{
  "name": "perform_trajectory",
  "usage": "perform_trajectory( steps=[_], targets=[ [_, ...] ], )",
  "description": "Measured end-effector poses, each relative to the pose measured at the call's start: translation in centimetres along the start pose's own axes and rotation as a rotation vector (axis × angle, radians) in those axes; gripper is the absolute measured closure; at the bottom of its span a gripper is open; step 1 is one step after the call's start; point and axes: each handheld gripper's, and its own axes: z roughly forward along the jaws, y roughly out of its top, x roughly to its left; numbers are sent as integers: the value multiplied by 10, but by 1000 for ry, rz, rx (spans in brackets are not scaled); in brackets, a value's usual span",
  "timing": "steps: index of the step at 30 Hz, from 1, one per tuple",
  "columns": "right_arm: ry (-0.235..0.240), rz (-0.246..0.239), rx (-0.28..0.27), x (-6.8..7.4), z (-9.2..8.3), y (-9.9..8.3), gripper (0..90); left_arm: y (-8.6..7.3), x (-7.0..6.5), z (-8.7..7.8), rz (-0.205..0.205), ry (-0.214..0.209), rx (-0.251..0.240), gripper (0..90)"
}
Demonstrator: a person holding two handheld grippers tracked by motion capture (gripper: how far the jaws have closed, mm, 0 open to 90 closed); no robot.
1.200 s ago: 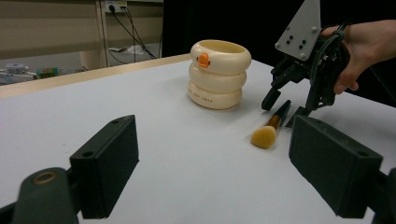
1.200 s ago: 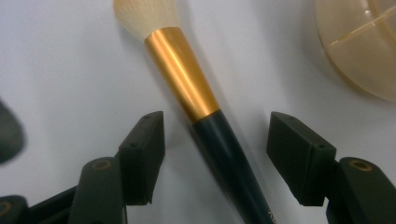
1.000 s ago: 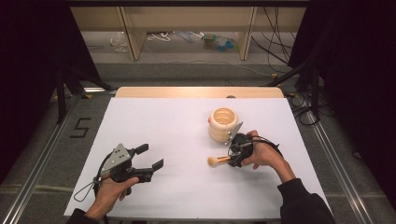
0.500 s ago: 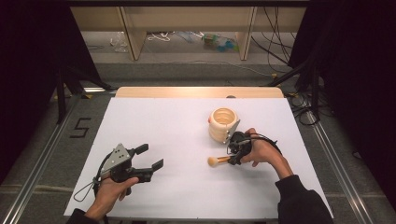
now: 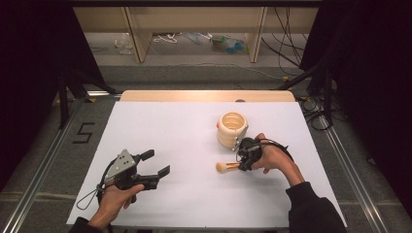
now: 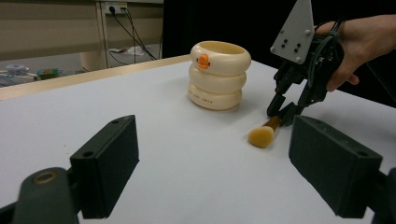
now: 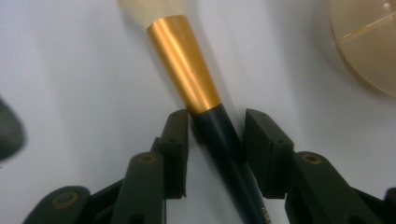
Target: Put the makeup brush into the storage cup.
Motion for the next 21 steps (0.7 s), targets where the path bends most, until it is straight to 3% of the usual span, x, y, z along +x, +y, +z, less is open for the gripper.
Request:
perform_trajectory(
  steps=[5, 10, 11, 13, 21],
  targets=[
    [-3, -8, 18, 2, 0, 2, 686, 0, -1, 0, -17, 7, 1, 160],
    [0, -27, 37, 3, 0, 5, 706, 0, 0, 0, 2, 1, 2, 160],
    [-8, -24, 31, 3, 0, 5, 707, 0, -1, 0, -17, 5, 1, 160],
    [1, -29, 41, 3, 0, 5, 707, 0, 1, 1, 3, -6, -2, 160],
    [-5, -37, 59, 4, 1, 8, 719, 0, 0, 0, 3, 0, 4, 160]
  ],
)
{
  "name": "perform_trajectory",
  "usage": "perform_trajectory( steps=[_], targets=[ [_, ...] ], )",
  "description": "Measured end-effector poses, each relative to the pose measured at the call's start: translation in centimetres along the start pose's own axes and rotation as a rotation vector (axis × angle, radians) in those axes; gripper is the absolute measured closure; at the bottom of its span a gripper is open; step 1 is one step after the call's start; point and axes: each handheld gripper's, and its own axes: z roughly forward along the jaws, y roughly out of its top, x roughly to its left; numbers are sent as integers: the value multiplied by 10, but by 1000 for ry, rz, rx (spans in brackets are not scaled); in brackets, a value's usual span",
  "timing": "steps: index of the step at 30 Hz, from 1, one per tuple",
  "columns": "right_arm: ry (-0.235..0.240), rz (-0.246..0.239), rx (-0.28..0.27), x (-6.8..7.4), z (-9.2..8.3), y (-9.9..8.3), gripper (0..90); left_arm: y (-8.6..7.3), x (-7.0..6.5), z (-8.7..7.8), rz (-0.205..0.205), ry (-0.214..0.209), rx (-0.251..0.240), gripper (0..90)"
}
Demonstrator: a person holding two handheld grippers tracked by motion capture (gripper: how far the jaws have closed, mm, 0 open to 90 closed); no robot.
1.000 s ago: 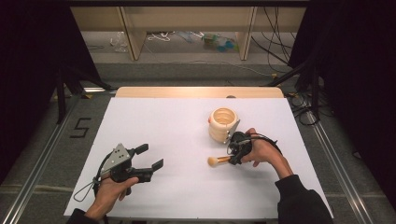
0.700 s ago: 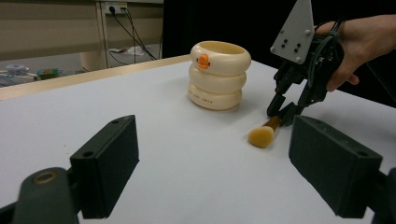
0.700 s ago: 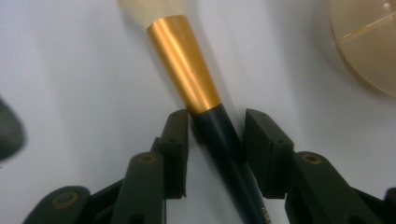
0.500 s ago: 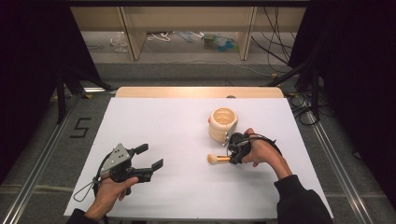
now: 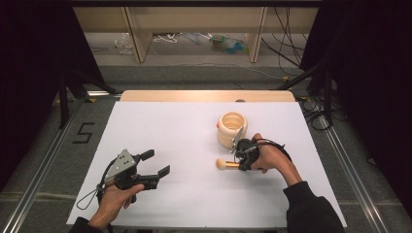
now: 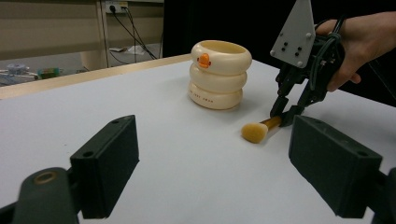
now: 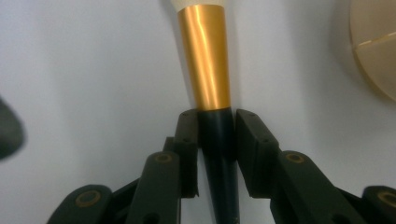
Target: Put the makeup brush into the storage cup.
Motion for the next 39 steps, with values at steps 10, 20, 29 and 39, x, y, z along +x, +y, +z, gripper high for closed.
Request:
perform_trajectory(
  steps=[10, 20, 29, 39],
  targets=[
    [-5, -12, 20, 1, 0, 3, 739, 0, 0, 0, 0, -3, -2, 160],
    [-24, 5, 50, 4, 1, 7, 743, 0, -1, 0, -2, 0, 1, 160],
    [-29, 28, 49, 5, 0, 7, 745, 0, 0, 0, 0, -1, -1, 160],
    [-52, 45, -93, 7, -25, 8, 746, 0, 0, -1, -3, 4, 1, 160]
  ],
)
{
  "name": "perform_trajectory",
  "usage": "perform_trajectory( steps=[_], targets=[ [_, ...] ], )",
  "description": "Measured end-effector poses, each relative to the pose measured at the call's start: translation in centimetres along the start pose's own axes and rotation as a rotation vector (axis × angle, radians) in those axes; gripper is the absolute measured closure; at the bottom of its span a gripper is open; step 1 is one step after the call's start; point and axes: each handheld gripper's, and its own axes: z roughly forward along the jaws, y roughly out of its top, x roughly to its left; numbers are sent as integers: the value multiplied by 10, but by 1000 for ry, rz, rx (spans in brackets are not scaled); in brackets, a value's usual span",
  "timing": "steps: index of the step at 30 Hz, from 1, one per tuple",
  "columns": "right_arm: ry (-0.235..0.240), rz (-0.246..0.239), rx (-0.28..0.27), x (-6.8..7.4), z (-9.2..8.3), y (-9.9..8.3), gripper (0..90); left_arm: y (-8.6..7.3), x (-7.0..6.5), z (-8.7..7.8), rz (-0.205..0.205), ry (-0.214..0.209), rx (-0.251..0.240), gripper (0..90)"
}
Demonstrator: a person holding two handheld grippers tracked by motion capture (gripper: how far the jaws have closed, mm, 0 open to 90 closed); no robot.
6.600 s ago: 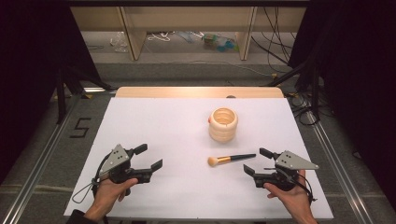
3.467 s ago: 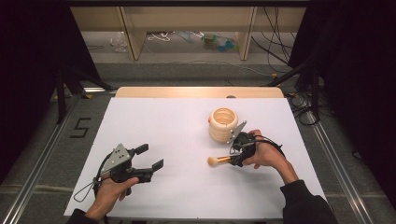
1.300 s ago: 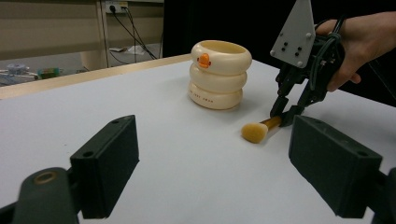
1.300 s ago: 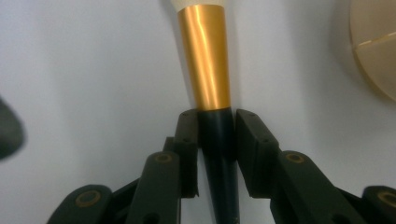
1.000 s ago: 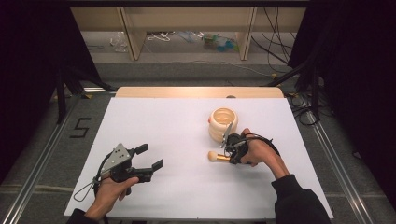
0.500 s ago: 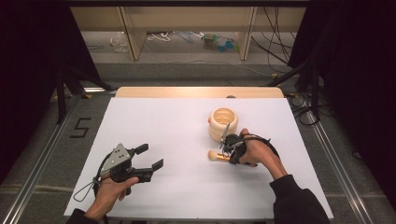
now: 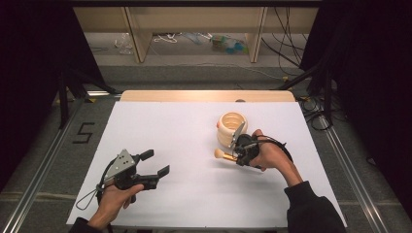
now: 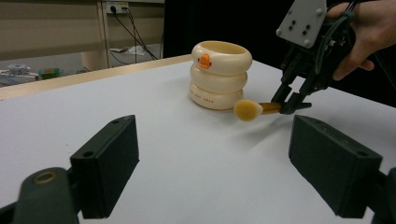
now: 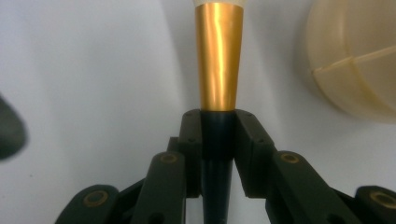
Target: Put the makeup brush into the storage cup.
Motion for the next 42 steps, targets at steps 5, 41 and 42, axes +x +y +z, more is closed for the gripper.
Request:
perform_trajectory(
  steps=[5, 41, 42],
  targets=[
    [7, 2, -62, 2, -7, 3, 746, 0, 0, 0, 0, -2, -5, 160],
    [14, 221, -836, -18, -50, -5, 746, 0, 0, 0, -4, 3, -3, 160],
    [5, 228, -845, -19, -52, -6, 746, 0, 0, 0, 0, 3, -7, 160]
  ],
)
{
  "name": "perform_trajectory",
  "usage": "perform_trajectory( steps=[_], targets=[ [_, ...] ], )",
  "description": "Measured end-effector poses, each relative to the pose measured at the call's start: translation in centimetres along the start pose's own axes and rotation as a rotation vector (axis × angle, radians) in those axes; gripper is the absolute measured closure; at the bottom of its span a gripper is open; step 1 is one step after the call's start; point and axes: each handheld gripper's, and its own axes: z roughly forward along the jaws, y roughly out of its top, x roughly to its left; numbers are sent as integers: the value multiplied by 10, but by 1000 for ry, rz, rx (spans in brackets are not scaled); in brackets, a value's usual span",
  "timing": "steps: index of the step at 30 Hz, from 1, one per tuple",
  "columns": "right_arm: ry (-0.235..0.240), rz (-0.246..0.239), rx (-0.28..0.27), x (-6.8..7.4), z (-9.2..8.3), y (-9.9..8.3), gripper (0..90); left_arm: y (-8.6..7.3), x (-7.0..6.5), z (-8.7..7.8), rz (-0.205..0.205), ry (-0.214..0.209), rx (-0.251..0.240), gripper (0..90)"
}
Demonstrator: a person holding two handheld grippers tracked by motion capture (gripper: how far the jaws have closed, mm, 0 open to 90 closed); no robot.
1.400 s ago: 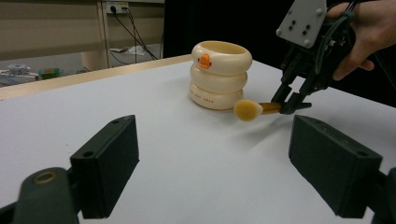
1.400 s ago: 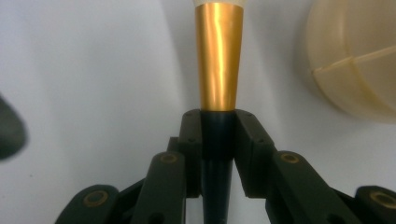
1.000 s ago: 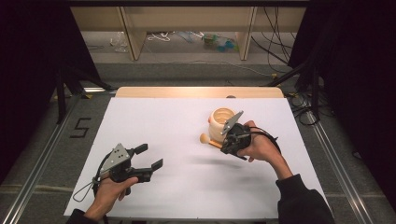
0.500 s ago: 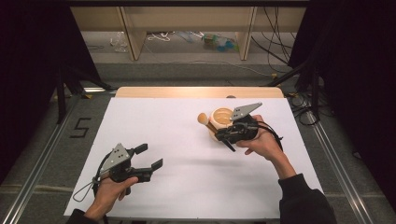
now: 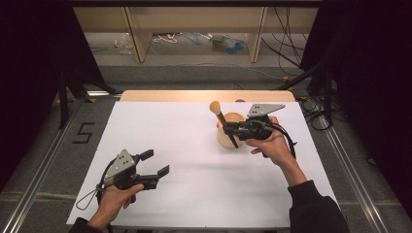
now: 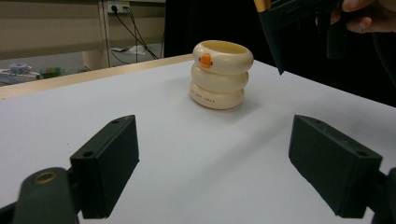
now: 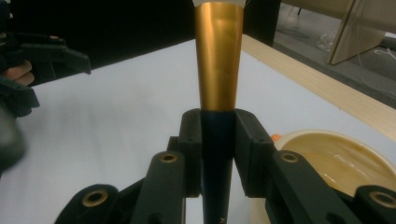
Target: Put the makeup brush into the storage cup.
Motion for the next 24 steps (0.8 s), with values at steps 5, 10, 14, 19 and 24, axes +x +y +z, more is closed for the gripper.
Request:
perform_trajectory(
  steps=[5, 10, 14, 19, 24],
  targets=[
    [-28, 13, -61, -2, -2, 3, 746, 0, 0, 0, 1, 2, -2, 160],
    [-64, 17, -127, -7, -6, 7, 746, 0, 0, 0, -3, 5, -4, 160],
    [-83, 33, -164, -13, -7, 9, 746, 0, 0, 0, -20, 1, -14, 160],
    [-101, 39, -186, -17, -8, 12, 746, 0, 0, 0, 0, 1, -5, 160],
    [-118, 44, -213, -22, -4, 12, 746, 0, 0, 0, -3, 3, -4, 160]
  ],
)
